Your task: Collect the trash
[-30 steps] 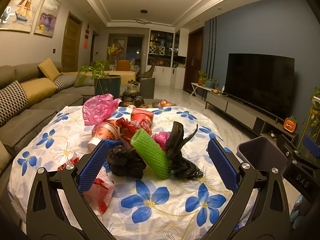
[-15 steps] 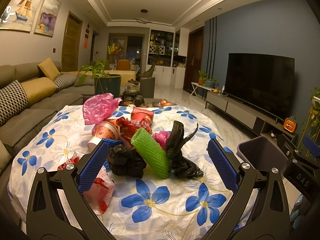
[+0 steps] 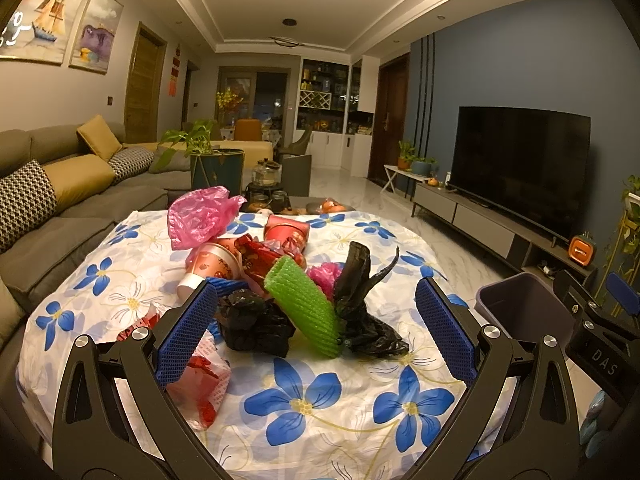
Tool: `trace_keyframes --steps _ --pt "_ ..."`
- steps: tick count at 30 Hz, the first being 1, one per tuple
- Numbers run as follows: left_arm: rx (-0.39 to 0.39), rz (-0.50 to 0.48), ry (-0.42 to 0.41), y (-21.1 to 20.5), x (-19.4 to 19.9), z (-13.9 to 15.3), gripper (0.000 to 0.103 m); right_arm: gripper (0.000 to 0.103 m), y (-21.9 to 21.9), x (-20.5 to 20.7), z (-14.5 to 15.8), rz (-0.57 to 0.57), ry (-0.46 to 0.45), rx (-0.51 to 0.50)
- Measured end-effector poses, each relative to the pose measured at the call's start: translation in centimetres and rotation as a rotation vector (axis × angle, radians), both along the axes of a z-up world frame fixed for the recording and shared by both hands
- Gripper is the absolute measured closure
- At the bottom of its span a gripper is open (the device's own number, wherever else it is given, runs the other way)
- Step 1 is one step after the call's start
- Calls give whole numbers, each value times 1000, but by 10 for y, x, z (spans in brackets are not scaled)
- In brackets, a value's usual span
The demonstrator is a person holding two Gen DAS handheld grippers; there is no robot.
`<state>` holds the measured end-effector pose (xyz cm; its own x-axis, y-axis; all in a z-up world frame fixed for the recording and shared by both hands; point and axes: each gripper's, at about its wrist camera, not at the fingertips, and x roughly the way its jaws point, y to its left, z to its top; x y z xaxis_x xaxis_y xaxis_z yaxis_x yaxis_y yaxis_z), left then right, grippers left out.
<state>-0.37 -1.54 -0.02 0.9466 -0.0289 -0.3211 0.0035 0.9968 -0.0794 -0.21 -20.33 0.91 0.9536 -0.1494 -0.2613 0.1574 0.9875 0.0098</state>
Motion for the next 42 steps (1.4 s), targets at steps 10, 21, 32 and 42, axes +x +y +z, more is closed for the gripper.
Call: trace_keyframes --steps 10,21,32,42 --pt "0 0 -1 0 0 0 6 5 0 0 0 0 1 1" --pt "-2 -1 1 1 0 0 6 5 1 1 -1 3 1 1" --pt "-17 50 -25 32 -10 -16 6 5 17 14 -10 71 21 20" --pt "-11 200 -23 95 -18 -51 6 13 55 41 -28 207 68 40"
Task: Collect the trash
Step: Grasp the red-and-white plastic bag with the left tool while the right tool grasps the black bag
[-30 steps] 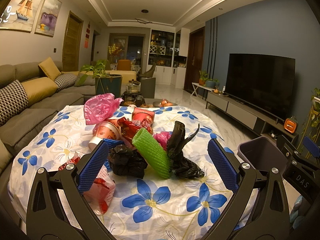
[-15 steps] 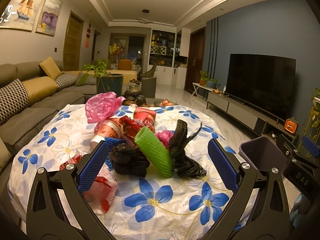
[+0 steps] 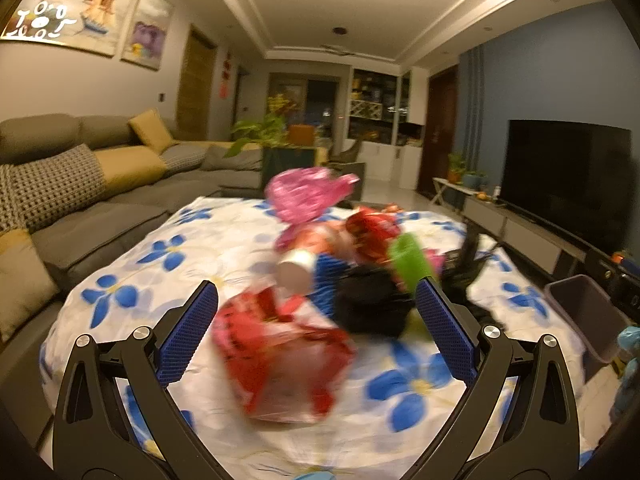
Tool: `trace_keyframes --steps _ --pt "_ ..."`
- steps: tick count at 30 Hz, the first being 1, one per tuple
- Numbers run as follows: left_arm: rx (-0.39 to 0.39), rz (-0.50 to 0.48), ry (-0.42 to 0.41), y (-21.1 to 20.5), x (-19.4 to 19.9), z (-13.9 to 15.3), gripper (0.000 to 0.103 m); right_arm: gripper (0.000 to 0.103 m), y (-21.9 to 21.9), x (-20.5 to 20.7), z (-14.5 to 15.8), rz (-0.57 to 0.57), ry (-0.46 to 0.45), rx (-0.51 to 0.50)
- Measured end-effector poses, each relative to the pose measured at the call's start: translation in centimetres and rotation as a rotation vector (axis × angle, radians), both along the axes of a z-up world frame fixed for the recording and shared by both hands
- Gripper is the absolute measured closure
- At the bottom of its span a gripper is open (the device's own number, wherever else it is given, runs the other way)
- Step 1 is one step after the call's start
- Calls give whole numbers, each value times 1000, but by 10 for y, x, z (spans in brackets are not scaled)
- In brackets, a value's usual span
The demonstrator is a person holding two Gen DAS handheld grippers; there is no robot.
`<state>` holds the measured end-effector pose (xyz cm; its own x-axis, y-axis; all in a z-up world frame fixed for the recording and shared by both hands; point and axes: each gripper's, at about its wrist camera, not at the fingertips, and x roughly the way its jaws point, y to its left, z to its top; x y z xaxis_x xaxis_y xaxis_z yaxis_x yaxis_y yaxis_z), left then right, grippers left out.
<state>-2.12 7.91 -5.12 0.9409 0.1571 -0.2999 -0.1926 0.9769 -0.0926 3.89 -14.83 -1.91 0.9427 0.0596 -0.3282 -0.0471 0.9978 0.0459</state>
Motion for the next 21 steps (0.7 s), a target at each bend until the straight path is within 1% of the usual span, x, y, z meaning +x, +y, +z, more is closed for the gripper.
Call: trace_keyframes --steps 1,3,7,10,14,15,19,20,21 --pt "-10 14 8 6 2 -4 6 14 5 3 -2 16 10 2" --pt "-24 28 24 15 7 -10 6 20 13 9 -6 42 26 3" --pt "-60 31 65 27 21 -22 10 21 28 19 -12 86 42 5" --pt "-83 22 102 34 32 -33 13 25 36 27 -15 100 41 0" --pt "-141 -11 147 41 42 -46 25 33 43 40 -22 118 65 15" --pt "-144 -13 153 40 43 -47 31 36 42 42 -23 121 73 18" --pt "-155 -31 175 42 49 -54 45 43 46 54 -29 134 97 27" --pt "-160 -35 181 42 50 -55 54 45 46 56 -30 137 102 33" --pt "-165 -36 187 43 52 -57 65 46 46 59 -31 141 108 41"
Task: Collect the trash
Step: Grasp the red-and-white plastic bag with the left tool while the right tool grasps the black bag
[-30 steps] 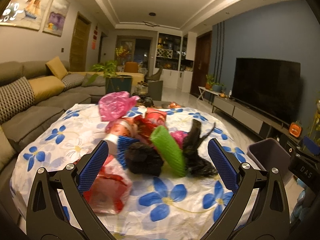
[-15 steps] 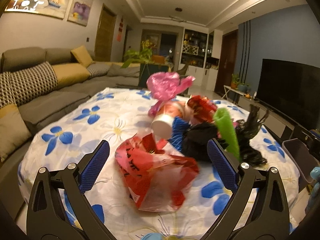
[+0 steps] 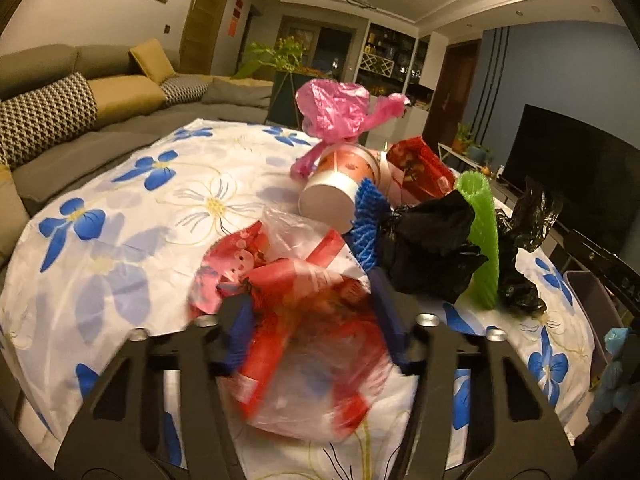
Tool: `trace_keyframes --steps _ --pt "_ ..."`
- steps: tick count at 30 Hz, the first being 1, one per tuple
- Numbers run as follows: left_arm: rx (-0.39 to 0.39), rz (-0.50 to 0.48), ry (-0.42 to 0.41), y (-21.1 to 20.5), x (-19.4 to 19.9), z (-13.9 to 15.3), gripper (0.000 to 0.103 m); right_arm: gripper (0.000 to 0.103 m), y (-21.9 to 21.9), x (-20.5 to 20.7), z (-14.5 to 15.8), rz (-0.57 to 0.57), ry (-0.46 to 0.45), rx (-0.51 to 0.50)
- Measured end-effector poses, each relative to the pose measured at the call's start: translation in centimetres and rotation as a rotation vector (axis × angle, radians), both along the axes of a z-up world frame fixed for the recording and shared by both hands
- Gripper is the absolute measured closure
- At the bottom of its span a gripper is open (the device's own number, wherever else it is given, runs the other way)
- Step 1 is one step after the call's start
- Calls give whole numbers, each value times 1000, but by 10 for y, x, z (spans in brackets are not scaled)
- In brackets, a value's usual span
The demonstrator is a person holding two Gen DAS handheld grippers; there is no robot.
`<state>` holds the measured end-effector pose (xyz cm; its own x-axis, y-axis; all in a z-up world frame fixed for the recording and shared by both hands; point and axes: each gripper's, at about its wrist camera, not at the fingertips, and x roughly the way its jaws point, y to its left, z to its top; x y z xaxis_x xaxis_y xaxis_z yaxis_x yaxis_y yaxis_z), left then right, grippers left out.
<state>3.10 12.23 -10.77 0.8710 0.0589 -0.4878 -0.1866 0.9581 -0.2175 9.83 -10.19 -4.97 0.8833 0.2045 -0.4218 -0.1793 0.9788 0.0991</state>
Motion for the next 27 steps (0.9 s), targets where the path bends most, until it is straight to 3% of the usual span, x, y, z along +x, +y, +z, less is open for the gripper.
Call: trace_keyframes --steps 3,4,5,7,9,13,15,18,27 --pt "0 -1 4 1 1 -2 69 50 6 6 -1 13 2 7" --pt "6 -1 2 1 1 -2 74 51 7 8 -1 18 2 7" --pt "16 6 5 1 2 -2 87 53 9 11 -1 24 4 8" --pt "7 14 0 4 0 -2 91 53 12 14 -3 36 10 18" --pt "-10 21 -10 8 -1 0 102 56 15 18 -4 46 13 30" --pt "-1 24 -25 10 -6 5 103 65 23 28 -10 55 24 29" --pt "1 24 -34 10 -8 7 103 80 26 34 -12 59 42 26" --pt "-1 26 -50 11 -12 10 103 95 28 39 -15 62 59 16" --pt "1 35 -115 12 -29 35 103 102 11 24 -2 23 -8 15"
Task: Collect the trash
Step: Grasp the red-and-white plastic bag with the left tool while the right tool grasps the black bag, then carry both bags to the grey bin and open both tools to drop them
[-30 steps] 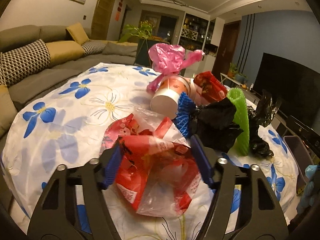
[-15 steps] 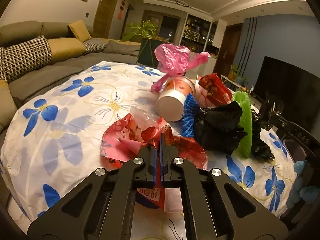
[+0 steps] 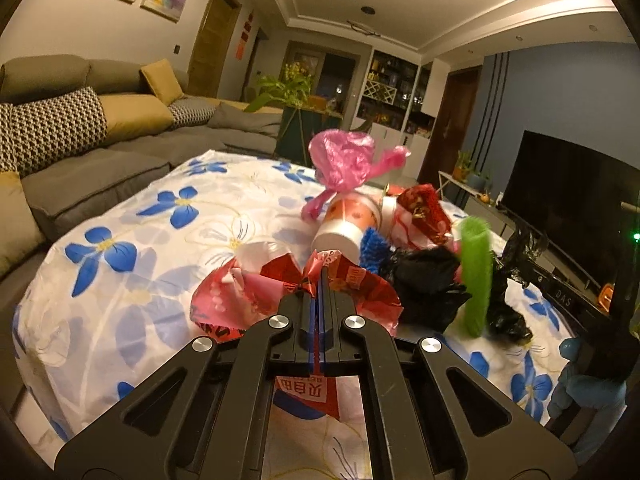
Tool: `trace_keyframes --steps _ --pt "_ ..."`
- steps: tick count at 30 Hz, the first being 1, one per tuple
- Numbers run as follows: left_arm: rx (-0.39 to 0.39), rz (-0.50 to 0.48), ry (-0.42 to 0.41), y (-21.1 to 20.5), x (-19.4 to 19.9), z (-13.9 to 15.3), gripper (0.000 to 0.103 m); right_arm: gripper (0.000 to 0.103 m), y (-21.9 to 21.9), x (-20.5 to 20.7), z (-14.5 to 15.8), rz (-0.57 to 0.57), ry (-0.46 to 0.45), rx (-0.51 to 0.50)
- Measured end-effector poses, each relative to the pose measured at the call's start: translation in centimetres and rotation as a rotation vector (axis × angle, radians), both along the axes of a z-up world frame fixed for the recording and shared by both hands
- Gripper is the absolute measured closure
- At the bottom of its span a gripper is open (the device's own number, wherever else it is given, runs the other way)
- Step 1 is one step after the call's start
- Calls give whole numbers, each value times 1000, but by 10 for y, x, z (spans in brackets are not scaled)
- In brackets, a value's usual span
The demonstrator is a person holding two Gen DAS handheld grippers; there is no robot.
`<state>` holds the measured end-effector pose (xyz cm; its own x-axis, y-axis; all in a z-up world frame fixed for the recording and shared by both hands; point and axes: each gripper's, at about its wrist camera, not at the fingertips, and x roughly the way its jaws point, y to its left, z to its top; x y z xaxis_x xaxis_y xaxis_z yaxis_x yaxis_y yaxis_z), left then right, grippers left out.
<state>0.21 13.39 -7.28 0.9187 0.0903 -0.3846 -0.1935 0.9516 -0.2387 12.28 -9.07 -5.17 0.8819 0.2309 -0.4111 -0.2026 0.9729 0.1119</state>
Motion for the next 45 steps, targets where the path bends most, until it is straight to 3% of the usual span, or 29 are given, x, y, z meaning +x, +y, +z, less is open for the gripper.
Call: trace_keyframes --steps 15,28,45 --pt "32 -48 -116 -30 -23 50 103 102 -49 -45 36 -67 -124 29" --pt "64 -281 -167 -115 3 79 103 102 -102 -68 51 -148 -154 42" --pt "71 -639 -248 -270 67 93 103 102 -203 -73 61 -394 -210 -28"
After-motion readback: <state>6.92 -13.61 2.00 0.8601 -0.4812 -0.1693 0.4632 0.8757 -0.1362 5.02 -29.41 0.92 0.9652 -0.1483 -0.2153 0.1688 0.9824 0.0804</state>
